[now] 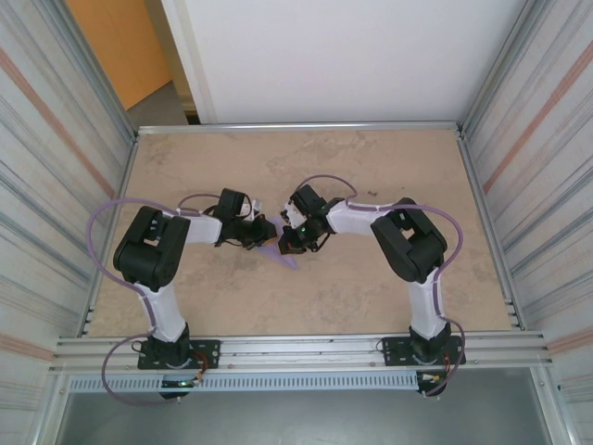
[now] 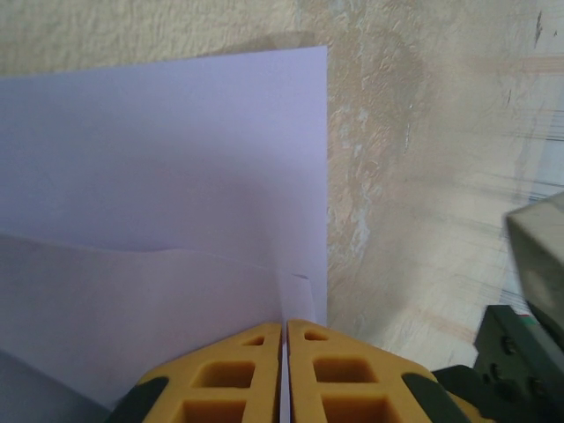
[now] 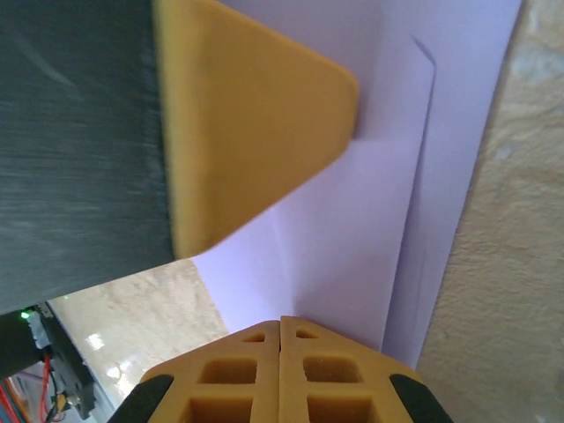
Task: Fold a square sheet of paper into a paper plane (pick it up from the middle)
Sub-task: Fourth fold the wing at the center of the table.
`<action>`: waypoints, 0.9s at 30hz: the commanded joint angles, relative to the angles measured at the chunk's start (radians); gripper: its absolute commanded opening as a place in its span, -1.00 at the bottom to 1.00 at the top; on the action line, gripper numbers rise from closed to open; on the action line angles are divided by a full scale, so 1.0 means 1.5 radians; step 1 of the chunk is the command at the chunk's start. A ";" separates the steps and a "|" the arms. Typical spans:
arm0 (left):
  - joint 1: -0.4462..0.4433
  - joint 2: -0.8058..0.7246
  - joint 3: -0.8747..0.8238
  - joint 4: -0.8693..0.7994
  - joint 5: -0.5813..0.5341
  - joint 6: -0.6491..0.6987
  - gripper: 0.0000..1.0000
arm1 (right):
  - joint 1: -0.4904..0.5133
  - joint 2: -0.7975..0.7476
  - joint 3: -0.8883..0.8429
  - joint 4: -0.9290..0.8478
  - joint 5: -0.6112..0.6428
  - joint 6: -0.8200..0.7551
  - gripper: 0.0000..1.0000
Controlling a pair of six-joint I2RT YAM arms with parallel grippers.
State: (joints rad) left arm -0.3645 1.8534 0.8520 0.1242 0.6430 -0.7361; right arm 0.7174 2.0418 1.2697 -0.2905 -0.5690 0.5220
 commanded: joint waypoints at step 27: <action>-0.007 0.053 -0.006 -0.119 -0.067 0.023 -0.77 | -0.003 -0.125 -0.215 -0.067 0.021 -0.009 -0.91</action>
State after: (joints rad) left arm -0.3809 1.8626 0.8761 0.0673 0.6464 -0.7284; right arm 0.7120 1.8725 1.0016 -0.2363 -0.5732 0.5144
